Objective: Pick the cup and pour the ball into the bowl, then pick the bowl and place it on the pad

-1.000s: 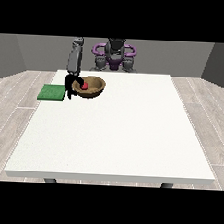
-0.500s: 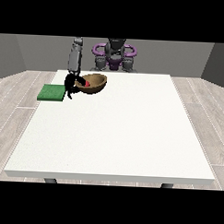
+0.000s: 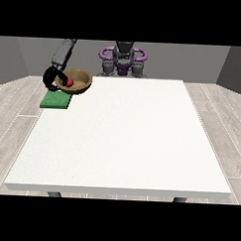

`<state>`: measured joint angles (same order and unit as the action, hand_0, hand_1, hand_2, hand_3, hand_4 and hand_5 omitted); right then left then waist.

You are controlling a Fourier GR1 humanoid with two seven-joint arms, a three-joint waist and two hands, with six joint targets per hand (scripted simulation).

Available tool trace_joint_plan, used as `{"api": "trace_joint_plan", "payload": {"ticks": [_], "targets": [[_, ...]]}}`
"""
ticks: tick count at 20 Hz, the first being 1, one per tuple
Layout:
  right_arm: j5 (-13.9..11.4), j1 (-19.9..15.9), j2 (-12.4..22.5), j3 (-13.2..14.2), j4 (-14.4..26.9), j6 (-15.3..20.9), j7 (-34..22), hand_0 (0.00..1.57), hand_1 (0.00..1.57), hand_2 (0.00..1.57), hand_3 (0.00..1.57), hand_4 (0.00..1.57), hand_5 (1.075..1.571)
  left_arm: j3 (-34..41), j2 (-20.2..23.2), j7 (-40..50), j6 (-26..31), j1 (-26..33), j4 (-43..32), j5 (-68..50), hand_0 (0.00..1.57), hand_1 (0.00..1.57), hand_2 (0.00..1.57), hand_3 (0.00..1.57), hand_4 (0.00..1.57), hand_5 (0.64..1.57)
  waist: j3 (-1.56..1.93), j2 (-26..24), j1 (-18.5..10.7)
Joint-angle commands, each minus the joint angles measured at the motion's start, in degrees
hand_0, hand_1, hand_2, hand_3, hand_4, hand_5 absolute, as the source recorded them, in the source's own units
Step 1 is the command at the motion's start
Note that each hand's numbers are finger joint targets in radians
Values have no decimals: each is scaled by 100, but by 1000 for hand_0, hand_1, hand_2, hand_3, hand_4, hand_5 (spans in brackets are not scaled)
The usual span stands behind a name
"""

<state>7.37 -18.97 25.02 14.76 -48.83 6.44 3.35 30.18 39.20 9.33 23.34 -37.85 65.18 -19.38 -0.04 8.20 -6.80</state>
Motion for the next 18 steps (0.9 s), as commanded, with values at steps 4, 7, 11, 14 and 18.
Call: {"api": "trace_joint_plan", "payload": {"ticks": [4,7,11,14,18], "targets": [[84,-183,1131,141,-210,-649,-1307,1571,1571,1571,674,1081,1566,304,354,-411,310,510,-555,10,0,0,0,0,1201,1545,-3,-399,523],[193,-336,1501,470,157,-930,-979,1571,1571,1571,585,1094,1564,290,342,-548,301,593,-467,-18,0,0,0,0,1205,1543,5,-126,432],[94,-743,1512,471,496,-947,-816,1571,1571,1571,461,1109,1567,213,233,-672,34,365,-427,-47,0,0,0,0,1210,1550,6,269,403],[106,-736,1481,465,260,-898,-952,1571,1571,1571,461,1109,1567,487,736,-1249,743,671,-1032,-98,0,0,0,0,1210,1555,1,403,437],[289,-1092,1390,708,647,-820,-805,1571,1571,1571,453,1069,1566,443,695,-1319,567,507,-959,-136,0,0,0,0,1212,1553,5,673,350]]}}
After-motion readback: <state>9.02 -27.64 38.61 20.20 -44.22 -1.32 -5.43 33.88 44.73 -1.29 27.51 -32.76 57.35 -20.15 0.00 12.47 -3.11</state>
